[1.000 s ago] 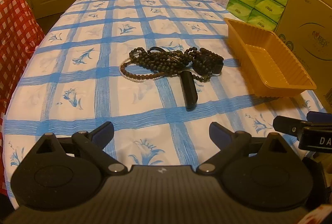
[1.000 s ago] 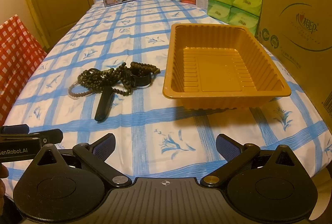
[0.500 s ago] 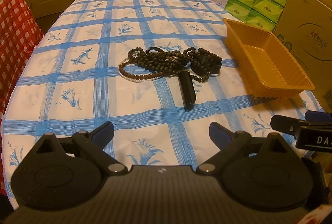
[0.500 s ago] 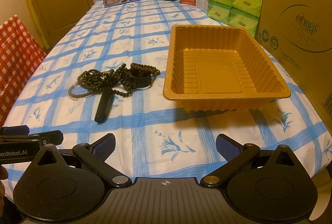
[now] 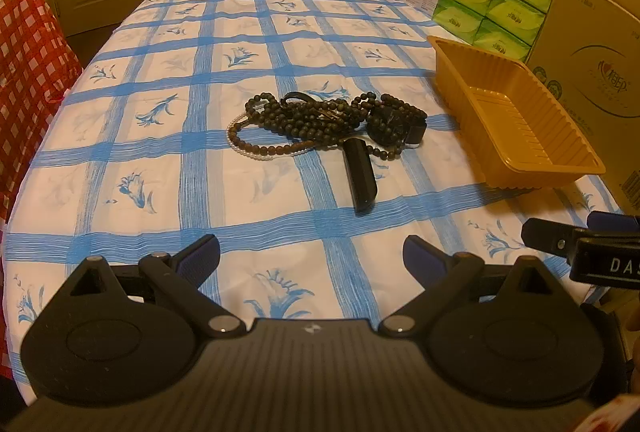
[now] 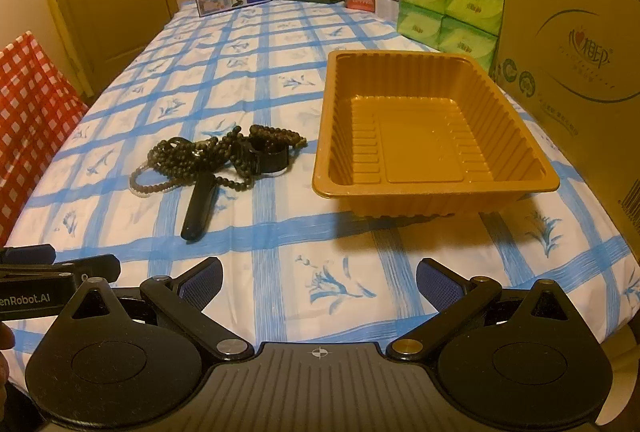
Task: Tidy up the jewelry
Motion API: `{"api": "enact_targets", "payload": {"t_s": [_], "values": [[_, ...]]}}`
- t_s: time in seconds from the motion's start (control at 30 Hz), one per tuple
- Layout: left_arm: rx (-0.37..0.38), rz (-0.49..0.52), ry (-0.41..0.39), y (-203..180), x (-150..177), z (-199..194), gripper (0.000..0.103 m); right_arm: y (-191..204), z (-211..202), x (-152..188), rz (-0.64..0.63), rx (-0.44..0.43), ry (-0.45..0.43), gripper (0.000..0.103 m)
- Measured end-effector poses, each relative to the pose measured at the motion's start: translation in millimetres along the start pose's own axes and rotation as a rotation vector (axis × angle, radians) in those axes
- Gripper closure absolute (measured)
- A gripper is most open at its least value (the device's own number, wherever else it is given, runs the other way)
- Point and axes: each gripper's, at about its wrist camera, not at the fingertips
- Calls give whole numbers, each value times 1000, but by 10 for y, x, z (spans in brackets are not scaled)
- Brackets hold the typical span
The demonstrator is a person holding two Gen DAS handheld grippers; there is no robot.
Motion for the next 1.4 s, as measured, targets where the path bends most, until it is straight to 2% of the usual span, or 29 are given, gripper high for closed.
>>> {"api": "enact_targets", "payload": {"t_s": [1.4], "values": [[6,-4,-3,-23,-20,14,6,-37,14,-15,22,10,-15,1]]}}
Point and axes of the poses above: each gripper's, at about its wrist camera, not at the fingertips, and z roughly the way its jaws point, y to its left, x to its underside, and after that the axes turned 13 degrees about x, right-handed
